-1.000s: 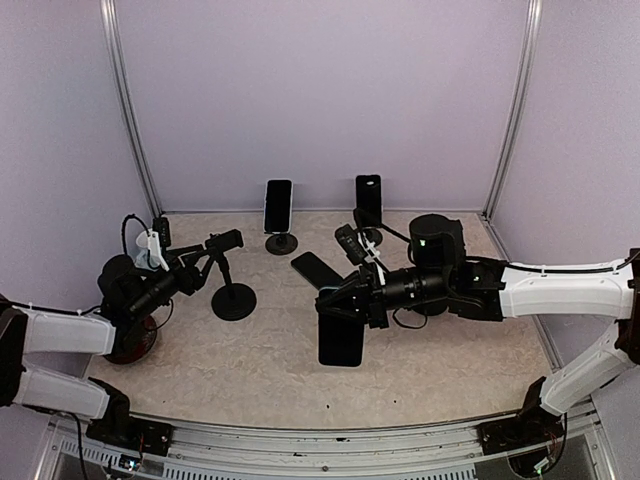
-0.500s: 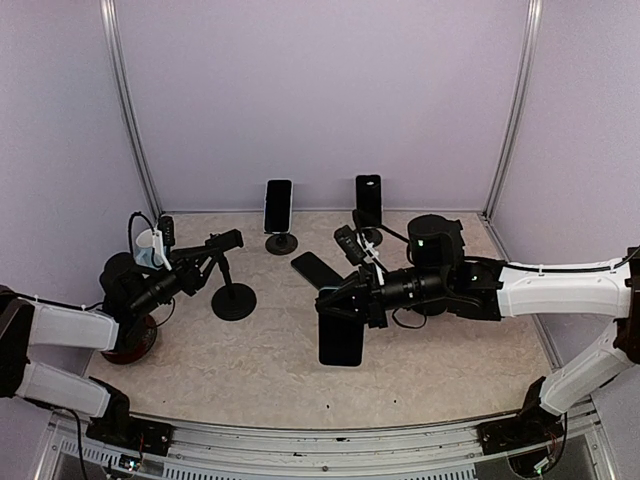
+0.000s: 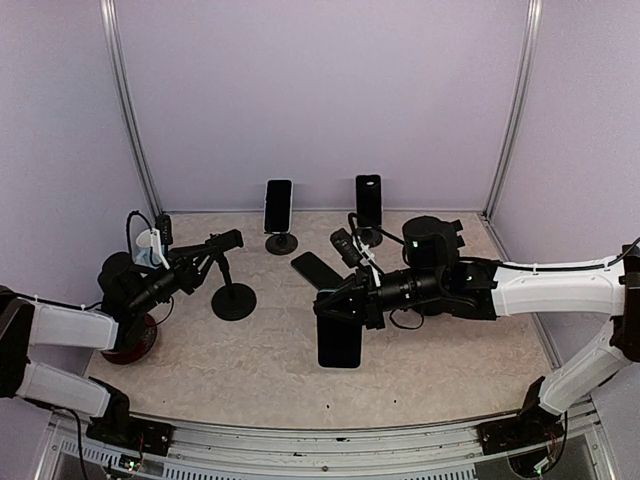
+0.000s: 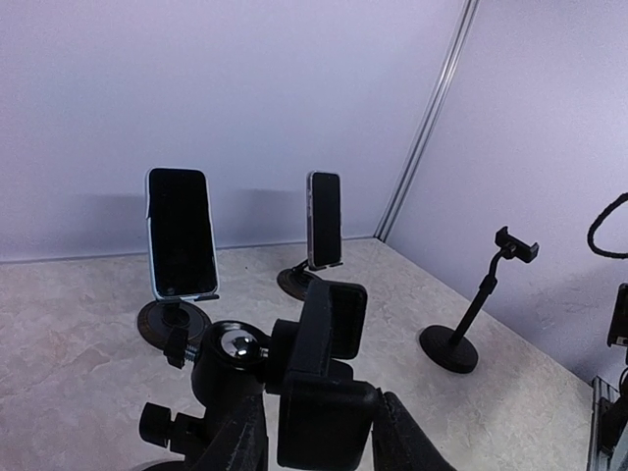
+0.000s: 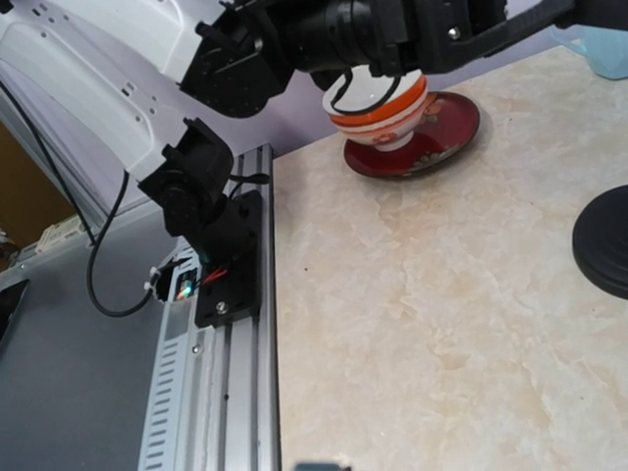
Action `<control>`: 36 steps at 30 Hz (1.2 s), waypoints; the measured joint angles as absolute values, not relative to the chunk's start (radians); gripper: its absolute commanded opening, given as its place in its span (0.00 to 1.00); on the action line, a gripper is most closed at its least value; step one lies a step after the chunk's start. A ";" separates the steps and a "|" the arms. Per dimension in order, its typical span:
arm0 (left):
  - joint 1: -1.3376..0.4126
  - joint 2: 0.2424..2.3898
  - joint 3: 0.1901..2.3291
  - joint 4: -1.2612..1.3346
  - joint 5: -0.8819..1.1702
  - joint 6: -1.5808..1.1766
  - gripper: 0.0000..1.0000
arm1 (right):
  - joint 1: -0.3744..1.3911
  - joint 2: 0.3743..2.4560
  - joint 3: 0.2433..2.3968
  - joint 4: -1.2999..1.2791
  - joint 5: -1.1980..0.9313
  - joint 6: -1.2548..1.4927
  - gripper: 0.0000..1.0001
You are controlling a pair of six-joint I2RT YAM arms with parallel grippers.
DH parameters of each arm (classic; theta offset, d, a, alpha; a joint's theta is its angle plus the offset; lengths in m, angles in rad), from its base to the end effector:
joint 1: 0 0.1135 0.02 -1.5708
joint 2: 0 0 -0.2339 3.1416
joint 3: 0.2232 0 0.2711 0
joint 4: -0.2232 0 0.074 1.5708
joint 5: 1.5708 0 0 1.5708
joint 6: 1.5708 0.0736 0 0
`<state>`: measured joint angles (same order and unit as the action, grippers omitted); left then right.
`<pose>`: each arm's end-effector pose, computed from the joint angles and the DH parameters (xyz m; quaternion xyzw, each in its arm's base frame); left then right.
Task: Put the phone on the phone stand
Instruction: Pick up the phone stand from the center of the board.
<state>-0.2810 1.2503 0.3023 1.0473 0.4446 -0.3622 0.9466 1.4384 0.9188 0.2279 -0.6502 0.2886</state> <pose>0.2689 -0.1106 0.1697 0.1367 0.6607 -0.3689 0.6392 0.1832 0.3306 0.2280 -0.4261 0.6580 0.5364 0.3127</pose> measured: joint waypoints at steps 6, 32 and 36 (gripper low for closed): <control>-0.280 1.251 0.304 1.047 0.461 -0.363 0.23 | 0.947 1.439 0.919 0.228 -0.651 0.289 0.00; -0.363 1.178 0.314 0.965 0.516 -0.412 0.00 | 0.947 1.458 0.940 0.227 -0.667 0.333 0.00; -0.402 1.148 0.314 0.929 0.512 -0.415 0.00 | 0.947 1.458 0.940 0.228 -0.673 0.343 0.00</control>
